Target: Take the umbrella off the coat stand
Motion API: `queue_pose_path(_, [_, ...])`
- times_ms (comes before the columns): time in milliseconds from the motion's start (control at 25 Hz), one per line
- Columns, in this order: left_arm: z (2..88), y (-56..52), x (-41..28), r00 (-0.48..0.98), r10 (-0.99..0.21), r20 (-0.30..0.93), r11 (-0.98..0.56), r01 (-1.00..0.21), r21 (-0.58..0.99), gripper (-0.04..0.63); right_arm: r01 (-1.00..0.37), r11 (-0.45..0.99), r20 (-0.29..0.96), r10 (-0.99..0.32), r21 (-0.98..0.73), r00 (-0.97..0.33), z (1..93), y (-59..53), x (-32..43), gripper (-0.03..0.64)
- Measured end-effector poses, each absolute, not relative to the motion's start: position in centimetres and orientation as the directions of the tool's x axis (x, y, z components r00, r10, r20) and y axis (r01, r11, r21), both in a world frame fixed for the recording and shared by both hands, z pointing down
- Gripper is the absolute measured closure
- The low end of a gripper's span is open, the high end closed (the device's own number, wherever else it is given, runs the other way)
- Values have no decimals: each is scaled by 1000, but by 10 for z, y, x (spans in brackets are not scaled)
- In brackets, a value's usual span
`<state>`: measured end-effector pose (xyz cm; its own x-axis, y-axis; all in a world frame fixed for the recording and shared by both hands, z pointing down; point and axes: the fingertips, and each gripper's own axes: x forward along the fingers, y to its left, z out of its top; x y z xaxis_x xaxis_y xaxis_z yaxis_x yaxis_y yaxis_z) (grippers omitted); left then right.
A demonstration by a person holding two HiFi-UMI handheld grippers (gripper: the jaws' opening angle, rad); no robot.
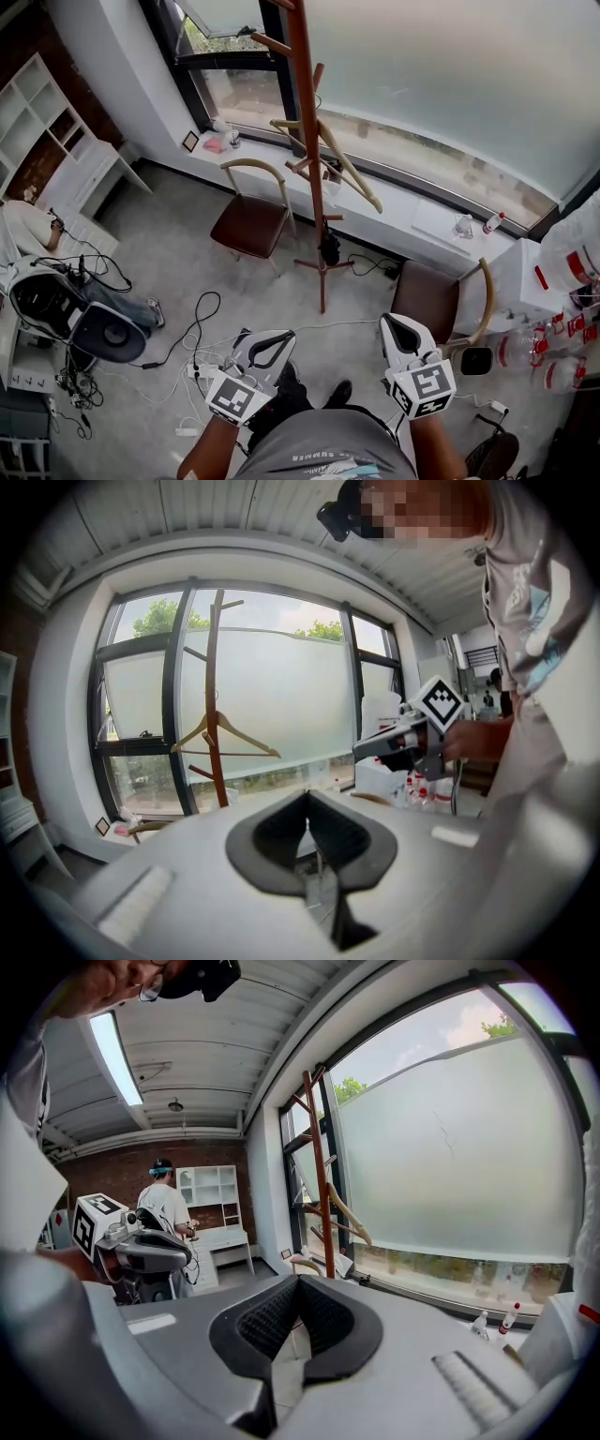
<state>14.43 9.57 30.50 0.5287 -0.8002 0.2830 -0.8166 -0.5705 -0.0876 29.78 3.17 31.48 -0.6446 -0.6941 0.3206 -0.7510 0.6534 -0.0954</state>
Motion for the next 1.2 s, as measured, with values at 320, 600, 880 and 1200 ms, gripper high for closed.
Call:
queue_pose_path(320, [314,43,110,615,-744,262,-649,-758,-65,592,-801,596,353,-739,-56,-574,310,1,263,615])
queue_pose_path(600, [301,-8,65,679,-701,217,-705,-706,-69,593,-843,537,367,-780,-26,-507,302,-29,221,615])
queue_pose_path(880, [310,-35,28,726,-650,222,-752,-657,-53,592,-875,483,378,-807,-17,-453,304,-48,186,615])
queue_pose_path(1200, [327,-58,0,751,-622,222,-773,-634,-22,592,-891,454,420,-806,-15,-418,318,-61,164,615])
